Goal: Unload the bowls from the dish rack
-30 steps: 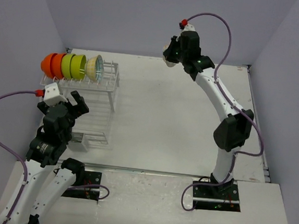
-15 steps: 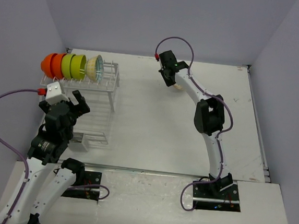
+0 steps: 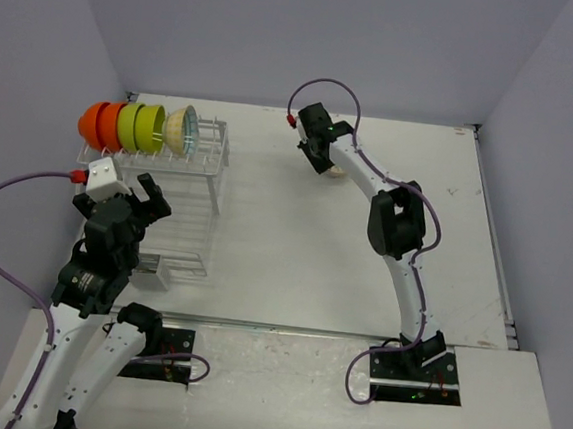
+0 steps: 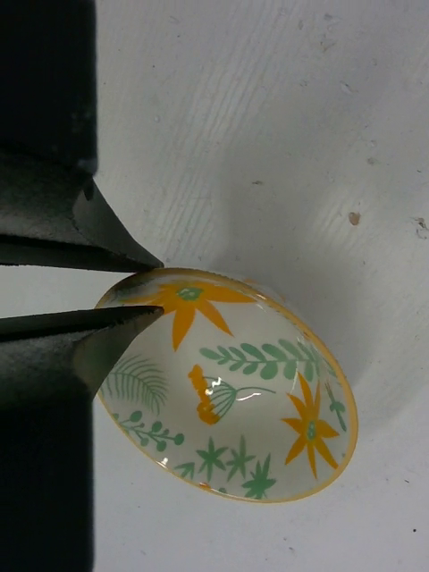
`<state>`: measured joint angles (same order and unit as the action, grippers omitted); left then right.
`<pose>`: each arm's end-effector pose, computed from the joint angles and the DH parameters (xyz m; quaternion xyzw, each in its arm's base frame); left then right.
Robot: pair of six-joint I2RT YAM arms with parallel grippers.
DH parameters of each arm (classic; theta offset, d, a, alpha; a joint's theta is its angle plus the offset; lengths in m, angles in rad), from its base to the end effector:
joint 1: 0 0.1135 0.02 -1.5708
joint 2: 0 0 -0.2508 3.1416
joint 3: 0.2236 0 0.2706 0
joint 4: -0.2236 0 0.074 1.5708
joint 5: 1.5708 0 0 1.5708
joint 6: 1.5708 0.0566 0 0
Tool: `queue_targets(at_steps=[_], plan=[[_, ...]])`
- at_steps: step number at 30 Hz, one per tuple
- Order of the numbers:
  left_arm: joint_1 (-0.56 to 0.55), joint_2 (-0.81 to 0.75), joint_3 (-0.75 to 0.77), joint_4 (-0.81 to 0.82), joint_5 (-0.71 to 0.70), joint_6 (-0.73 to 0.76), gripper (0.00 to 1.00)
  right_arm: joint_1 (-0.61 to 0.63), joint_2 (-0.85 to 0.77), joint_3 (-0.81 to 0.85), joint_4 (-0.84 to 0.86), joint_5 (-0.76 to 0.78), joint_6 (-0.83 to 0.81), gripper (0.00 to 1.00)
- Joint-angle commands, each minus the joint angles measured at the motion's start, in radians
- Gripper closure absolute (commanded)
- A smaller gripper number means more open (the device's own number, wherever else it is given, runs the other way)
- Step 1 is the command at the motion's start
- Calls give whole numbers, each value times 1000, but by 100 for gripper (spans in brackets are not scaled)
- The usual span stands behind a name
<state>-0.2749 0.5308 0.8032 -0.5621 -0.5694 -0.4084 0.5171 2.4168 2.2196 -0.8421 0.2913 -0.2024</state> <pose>0.1606 -0.0136 0.3345 -0.2188 0.7566 0.0200 0.6159 0.4803 0.2544 0.1764 -0.3004 0.9070 -0.0976 0.2786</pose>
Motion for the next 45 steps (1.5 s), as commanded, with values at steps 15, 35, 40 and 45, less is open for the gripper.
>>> queue_targets(at_steps=[15,35,40,45], plan=[[19,-3,4,45,-12,16,0,8,-691,-506,581,-596,520,23],[29,-26,-1,50,29,16,0,241,-370,-353,1221,-910,1241,9],[29,-28,-1,51,36,17,0,253,-383,-348,1181,-885,1209,14],[29,-32,-1,51,37,17,0,274,-329,-233,1089,-837,1167,16]])
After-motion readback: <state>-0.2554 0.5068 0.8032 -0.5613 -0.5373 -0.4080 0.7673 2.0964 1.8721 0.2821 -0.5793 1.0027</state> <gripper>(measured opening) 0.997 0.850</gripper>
